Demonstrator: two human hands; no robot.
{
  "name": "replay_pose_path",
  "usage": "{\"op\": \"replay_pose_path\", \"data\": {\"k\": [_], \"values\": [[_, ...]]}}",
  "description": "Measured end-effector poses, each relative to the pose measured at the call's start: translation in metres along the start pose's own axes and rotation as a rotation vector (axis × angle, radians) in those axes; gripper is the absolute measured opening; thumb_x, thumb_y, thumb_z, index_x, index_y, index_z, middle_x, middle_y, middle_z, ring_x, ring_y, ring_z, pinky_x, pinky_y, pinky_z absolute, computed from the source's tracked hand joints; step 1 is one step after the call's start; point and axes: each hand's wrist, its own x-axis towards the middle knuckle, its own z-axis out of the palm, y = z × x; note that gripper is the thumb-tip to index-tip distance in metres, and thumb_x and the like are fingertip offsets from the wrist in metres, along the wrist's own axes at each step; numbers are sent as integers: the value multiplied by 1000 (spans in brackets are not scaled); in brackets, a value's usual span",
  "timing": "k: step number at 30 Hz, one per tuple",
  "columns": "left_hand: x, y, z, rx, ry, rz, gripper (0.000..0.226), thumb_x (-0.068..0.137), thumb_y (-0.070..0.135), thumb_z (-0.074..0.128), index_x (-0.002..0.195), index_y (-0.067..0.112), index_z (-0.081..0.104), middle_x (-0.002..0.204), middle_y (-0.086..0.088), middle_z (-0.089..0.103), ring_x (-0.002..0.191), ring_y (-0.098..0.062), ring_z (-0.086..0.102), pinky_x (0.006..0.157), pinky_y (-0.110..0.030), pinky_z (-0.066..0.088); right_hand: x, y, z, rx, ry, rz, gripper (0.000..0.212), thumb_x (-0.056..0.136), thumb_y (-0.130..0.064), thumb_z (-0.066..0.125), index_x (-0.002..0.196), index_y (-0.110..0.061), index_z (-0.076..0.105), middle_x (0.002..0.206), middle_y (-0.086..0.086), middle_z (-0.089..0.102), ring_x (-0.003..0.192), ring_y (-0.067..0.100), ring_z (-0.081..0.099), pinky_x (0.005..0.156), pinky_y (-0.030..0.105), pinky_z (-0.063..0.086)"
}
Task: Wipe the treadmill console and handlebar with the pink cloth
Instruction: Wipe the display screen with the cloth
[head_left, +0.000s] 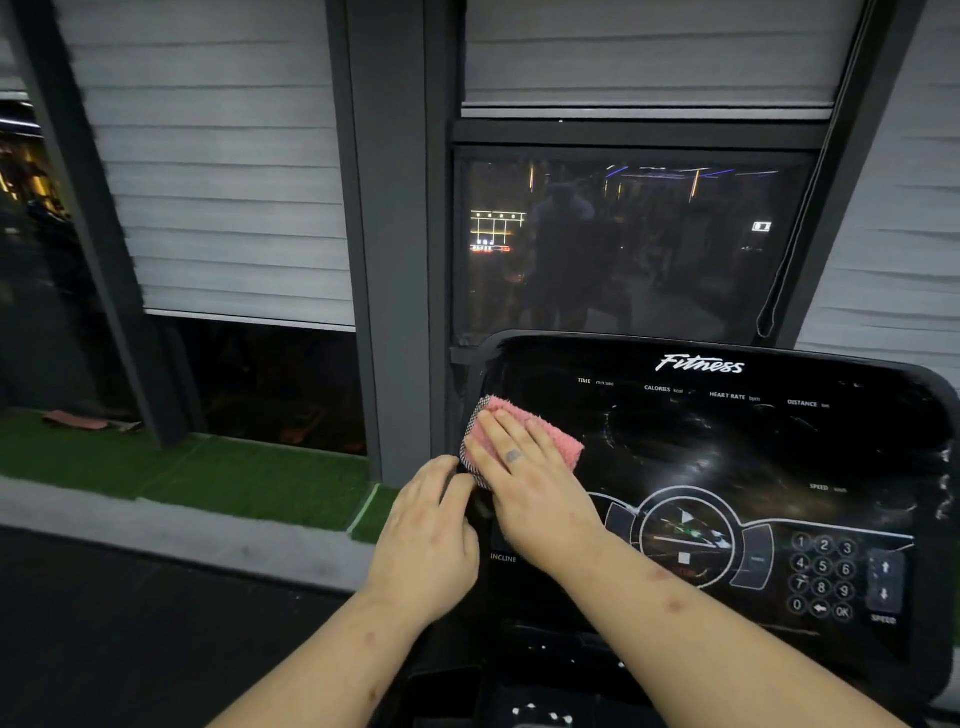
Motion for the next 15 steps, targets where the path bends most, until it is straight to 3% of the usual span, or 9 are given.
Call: {"op": "replay_pose_path", "data": {"k": [3,8,15], "values": [[-3,-2,-1,-7,10,-54,48,91,11,58,138,18,55,153,0,42,147,-16,32,119,-25,13,-19,-4,9,-15,-27,-23,81,87,-19,71,158,-19,31,169,10,24,158,29,18,124,55,27],[-9,-1,2,0,-16,-70,56,94,11,53,149,19,47,158,1,37,149,-15,27,119,-22,7,-45,-16,15,-17,-20,-78,62,96,-23,41,157,-18,33,167,10,32,156,27,24,125,51,28],[-11,4,6,-3,-69,-67,54,101,19,48,154,26,39,165,4,26,153,-14,18,125,-31,13,-71,-29,21,-39,-145,-128,64,93,-25,38,157,-17,42,166,11,32,156,27,25,123,46,15]]}}
